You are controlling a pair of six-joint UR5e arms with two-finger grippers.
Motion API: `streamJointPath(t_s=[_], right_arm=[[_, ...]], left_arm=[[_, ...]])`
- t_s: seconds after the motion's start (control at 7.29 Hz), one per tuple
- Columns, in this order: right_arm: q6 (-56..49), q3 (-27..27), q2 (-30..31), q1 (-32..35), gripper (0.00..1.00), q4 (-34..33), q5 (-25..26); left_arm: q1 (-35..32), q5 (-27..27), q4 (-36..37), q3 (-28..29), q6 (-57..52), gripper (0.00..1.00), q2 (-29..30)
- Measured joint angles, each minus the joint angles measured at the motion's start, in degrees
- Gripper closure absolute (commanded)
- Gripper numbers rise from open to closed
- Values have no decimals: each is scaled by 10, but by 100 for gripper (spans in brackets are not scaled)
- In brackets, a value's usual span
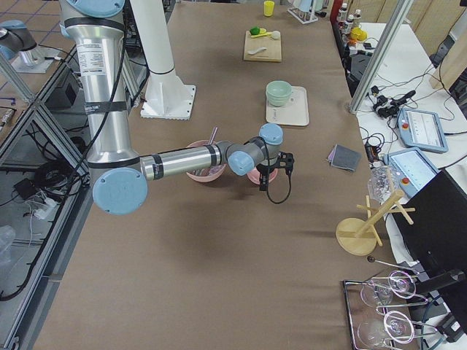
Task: Stack pink bowl on green and place spoon
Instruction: 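Reach the right gripper to the pink bowl and grasp its rim, then carry the pink bowl onto the green bowl while the left gripper reaches the spoon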
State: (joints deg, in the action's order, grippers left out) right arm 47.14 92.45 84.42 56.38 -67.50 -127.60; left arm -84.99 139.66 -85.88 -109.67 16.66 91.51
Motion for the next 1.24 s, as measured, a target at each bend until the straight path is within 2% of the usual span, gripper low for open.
streamJointPath(t_s=[0.27,0.55,0.82,0.96,1.24], right_arm=[[3,-5,-1,-4,100,0,-6],[24,11,-17,-3,100,-4,-25],[110,35,-87,-1,100,-35,-40],[164,45,-142,-4,100,-76,-42],[284,60,-235,-34,100,-129,-36]], left_arm=[[6,0,-1,2,26,2,0],[45,-4,-11,3,104,2,4],[101,-10,-18,7,196,3,27],[136,-16,-22,17,249,3,45],[199,-38,-57,61,335,4,77]])
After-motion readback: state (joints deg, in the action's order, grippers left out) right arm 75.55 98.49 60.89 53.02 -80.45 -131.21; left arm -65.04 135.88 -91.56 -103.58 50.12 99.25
